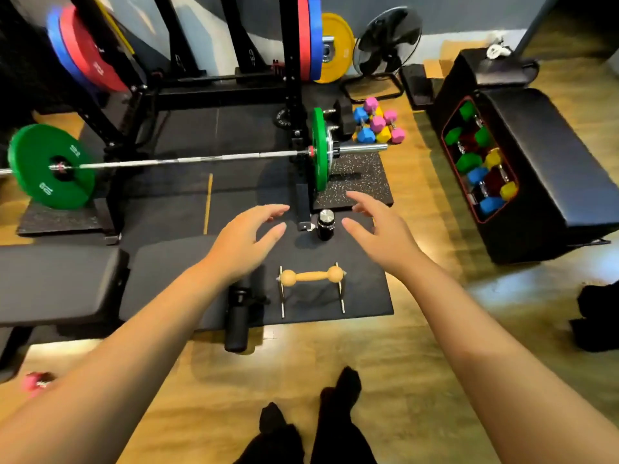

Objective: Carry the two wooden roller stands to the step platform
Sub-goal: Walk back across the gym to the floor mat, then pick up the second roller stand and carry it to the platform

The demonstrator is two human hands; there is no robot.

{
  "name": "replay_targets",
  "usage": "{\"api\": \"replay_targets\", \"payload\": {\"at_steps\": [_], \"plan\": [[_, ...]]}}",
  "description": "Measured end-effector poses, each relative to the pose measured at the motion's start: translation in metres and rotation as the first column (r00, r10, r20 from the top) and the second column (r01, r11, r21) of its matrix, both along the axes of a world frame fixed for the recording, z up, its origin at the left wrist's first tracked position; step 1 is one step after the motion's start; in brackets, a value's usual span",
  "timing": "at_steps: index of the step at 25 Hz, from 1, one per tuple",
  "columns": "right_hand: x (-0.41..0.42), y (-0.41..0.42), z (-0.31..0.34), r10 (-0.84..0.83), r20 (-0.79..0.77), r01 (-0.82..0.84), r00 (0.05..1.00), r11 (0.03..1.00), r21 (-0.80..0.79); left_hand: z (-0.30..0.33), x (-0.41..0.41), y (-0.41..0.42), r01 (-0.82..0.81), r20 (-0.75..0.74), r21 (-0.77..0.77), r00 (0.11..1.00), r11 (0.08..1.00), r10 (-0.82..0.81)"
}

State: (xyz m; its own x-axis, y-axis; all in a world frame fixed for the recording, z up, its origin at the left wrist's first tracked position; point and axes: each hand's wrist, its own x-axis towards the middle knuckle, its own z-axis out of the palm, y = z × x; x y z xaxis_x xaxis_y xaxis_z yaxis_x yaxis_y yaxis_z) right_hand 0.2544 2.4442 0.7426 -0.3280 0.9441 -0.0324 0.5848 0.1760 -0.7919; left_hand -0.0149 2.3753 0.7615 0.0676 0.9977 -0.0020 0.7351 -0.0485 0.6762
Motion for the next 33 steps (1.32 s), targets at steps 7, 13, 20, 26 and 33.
{"api": "replay_targets", "payload": {"at_steps": [7, 13, 20, 26, 33], "plan": [[-0.007, 0.083, -0.175, -0.025, -0.121, 0.009, 0.992, 0.991, -0.135, -0.15, 0.01, 0.093, -0.151, 0.146, -0.042, 0.977, 0.988, 0.156], [0.006, 0.122, -0.378, -0.063, -0.095, 0.038, 0.993, 0.968, -0.248, -0.361, 0.02, 0.138, -0.197, 0.303, -0.047, 0.931, 0.979, 0.202], [0.052, 0.112, -0.568, -0.044, 0.028, 0.051, 0.999, 0.911, -0.409, -0.567, -0.022, 0.127, -0.637, 0.521, -0.446, 0.387, 0.629, 0.761], [0.054, 0.103, -0.683, -0.154, 0.02, 0.138, 0.988, 0.812, -0.566, -0.689, -0.019, 0.061, -0.611, 0.367, -0.367, 0.597, 0.701, 0.713], [0.029, 0.103, -0.774, -0.256, 0.097, 0.258, 0.962, 0.73, -0.633, -0.799, -0.027, 0.066, -0.459, 0.226, -0.614, 0.677, 0.642, 0.7]]}}
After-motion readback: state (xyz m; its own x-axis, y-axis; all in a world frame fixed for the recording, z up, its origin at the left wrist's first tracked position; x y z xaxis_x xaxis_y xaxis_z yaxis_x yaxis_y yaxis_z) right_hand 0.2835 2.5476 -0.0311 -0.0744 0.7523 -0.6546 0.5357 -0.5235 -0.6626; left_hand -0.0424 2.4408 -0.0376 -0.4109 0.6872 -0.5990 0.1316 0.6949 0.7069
